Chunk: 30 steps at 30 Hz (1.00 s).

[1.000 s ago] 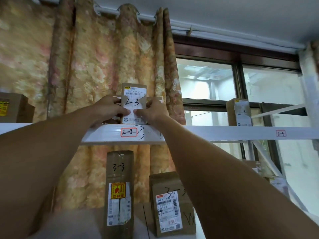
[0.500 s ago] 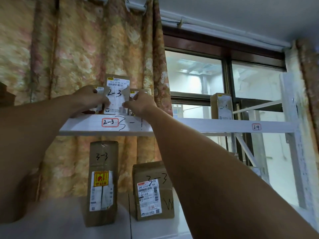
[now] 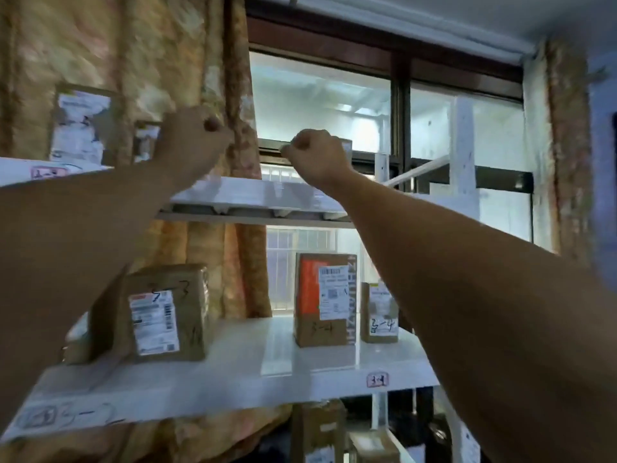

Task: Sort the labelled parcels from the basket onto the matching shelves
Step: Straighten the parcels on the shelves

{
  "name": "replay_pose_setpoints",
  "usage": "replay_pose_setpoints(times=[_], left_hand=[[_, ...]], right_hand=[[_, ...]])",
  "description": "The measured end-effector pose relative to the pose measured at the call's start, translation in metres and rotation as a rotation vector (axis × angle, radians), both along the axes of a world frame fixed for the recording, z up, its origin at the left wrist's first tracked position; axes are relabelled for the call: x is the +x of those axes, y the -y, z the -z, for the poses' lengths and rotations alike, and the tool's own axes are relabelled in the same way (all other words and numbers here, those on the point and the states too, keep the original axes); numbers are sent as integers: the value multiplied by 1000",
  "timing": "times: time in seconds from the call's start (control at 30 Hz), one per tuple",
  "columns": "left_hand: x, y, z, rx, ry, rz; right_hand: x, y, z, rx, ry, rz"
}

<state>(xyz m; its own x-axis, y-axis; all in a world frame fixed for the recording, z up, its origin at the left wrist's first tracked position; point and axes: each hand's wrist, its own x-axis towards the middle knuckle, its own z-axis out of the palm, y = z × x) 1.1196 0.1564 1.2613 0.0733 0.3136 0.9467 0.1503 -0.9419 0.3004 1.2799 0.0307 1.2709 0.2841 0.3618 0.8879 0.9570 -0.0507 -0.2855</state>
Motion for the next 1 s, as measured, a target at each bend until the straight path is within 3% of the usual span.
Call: replay_pose_setpoints(times=[0.07,0.17,0.23,0.33,0.5,0.7,1.0], left_hand=[[36,44,34,46,-131,99],[88,66,78,34,-478,54],[112,68,96,-4,-678,-1],[143,63,113,-79,-834,-54],[183,42,120,-12,-806,-139],[227,22,130,-7,-938,-151],[296,-4,145,-70,-894,-255]], right_hand=[[33,27,22,23,-91,-103],[75,63,51,-89,-159,-121],[104,78,64,-270,-135,3],[142,88,85,-534,-62,246],[183,80,128,-707,-97,377],[225,57,164,-790,-112,436],[306,18,182,-692,-331,362]])
